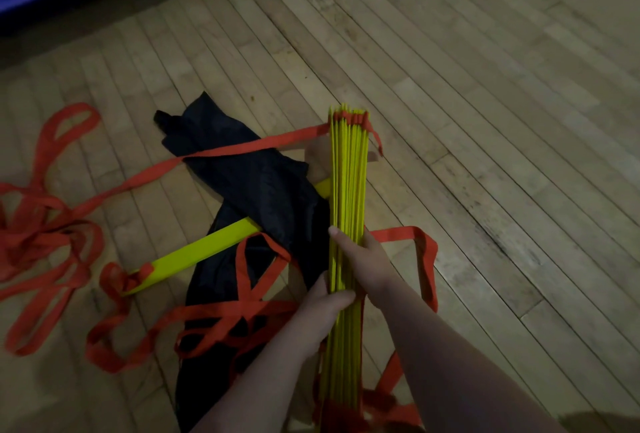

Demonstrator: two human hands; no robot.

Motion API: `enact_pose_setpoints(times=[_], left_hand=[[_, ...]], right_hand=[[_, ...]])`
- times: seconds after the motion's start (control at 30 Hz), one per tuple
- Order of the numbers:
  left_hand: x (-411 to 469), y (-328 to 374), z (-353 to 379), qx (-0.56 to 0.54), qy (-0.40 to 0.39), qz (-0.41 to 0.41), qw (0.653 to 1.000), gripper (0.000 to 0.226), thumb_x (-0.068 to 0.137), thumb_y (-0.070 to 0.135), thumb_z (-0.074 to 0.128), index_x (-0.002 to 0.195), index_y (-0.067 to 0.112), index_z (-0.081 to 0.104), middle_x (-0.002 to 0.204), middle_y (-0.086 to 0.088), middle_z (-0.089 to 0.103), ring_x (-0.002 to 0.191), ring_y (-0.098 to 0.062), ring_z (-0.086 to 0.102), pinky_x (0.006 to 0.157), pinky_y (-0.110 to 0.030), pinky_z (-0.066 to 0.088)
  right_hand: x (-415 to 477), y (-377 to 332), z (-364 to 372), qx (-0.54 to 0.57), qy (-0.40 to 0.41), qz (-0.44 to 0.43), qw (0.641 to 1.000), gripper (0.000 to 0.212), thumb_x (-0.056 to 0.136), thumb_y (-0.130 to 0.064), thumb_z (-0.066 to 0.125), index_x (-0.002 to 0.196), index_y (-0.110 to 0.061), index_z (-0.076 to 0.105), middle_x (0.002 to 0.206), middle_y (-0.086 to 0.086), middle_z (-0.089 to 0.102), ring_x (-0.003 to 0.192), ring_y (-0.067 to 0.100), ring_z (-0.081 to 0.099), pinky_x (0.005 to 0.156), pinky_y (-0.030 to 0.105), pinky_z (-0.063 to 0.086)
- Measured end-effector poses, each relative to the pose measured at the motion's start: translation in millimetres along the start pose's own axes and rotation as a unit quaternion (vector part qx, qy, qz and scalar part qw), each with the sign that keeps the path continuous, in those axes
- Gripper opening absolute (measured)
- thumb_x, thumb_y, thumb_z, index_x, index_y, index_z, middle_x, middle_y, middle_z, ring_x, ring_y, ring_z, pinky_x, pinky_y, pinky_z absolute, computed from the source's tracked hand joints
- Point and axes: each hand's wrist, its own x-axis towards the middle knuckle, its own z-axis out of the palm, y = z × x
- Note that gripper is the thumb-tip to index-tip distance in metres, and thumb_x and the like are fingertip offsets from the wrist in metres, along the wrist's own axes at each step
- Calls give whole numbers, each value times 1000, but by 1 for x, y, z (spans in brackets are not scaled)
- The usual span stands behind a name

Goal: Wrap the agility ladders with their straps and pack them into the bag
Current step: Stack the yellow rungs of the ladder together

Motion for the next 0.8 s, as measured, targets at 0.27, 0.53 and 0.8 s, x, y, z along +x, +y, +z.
enact_pose_setpoints(times=[0.27,0.53,0.8], left_hand=[[-17,12,-35,99,5,30,995,68,79,12,75,124,41,34,114,12,54,102,-8,52,83,-17,48],[-87,45,-77,162,20,43,986,42,72,5,78,107,22,62,99,-2,67,97,-20,63,87,-43,54],[-187,108,-88,37,110,242,963,41,56,3,68,91,24,62,72,15,71,71,1,66,62,-19,52]], right_hand=[[5,-80,11,92,-10,-102,990,40,61,-53,77,91,-27,70,94,5,72,94,30,68,85,48,54],[-63,-156,63,45,-133,-145,980,26,71,-24,81,91,-13,67,76,-2,64,74,14,65,67,33,55],[-177,-198,100,-54,-194,-227,953,21,83,-4,69,92,-19,57,72,-10,60,58,-10,59,54,7,45]])
